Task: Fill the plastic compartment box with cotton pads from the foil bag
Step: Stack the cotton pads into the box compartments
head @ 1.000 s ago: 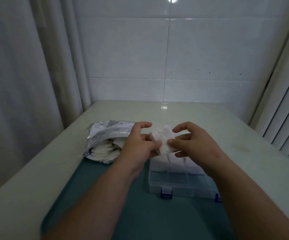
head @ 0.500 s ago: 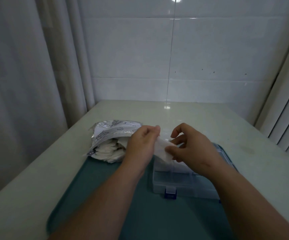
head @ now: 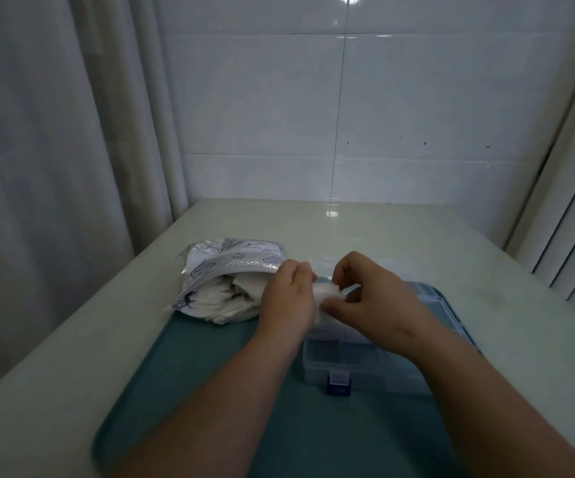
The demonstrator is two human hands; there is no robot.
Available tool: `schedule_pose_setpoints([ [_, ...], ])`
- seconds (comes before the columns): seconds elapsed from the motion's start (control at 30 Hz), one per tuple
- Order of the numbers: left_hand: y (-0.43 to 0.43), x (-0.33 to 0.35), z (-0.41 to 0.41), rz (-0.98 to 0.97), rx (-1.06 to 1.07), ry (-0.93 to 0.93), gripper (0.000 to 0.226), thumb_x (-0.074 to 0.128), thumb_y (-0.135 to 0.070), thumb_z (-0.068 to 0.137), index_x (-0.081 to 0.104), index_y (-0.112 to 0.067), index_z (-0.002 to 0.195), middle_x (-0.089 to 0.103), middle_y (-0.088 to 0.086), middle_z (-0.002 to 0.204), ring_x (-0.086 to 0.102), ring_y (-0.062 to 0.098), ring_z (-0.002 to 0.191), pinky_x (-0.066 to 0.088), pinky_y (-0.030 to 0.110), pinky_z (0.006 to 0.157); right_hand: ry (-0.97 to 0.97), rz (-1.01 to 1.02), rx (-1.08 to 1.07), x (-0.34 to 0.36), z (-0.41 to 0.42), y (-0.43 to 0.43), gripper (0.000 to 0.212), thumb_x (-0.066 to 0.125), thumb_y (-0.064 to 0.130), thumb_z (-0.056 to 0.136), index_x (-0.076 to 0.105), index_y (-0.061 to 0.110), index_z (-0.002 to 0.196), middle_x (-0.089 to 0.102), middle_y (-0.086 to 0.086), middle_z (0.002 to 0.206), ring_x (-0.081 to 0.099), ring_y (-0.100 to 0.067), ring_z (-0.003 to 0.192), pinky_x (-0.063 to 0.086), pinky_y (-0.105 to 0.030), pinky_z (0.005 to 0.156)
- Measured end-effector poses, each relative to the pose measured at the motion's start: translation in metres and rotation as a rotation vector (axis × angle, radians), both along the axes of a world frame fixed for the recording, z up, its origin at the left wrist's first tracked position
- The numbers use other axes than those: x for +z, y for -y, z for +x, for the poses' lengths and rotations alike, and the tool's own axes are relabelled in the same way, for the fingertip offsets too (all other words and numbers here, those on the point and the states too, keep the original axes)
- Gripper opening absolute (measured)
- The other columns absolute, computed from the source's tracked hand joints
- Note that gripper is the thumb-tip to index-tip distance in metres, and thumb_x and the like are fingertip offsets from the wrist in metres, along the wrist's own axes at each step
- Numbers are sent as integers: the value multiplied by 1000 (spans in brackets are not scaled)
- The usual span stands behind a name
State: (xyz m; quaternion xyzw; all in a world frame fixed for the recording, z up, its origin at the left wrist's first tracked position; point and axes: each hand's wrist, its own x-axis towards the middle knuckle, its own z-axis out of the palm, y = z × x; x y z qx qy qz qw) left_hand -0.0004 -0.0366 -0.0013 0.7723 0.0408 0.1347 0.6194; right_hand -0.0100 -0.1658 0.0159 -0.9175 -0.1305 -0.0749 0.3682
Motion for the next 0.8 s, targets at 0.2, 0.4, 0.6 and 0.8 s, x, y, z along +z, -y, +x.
schedule_pose_setpoints([
  [0.2,-1,6,-3,-236,-79,24,35,45,-47,97,55,-14,101,56,-1,89,53,18,84,42,34,73,15,95,-74,4,4,8,19,70,24,85,51,25,88,65,4,89,67,-11,69,59,-29,65],
  [0.4,-2,2,3,-163,-190,-39,28,63,-25,92,49,-36,114,68,3,105,66,23,96,55,42,89,-35,292,-141,14,4,16,20,70,19,85,51,18,90,66,-4,89,71,-13,63,60,-24,60],
  [0.6,2,11,7,-183,-168,-2,28,61,-11,93,45,-32,100,67,11,102,71,24,86,60,45,80,-62,168,-136,19,2,24,16,61,36,90,50,25,92,69,3,82,68,-15,73,60,-34,70],
  [0.8,23,20,5,-126,-229,-41,26,65,-16,92,43,-25,103,67,11,100,71,23,84,62,40,72,-49,159,-162,34,-2,47,15,65,22,90,49,20,91,69,4,83,68,-18,72,59,-34,68],
])
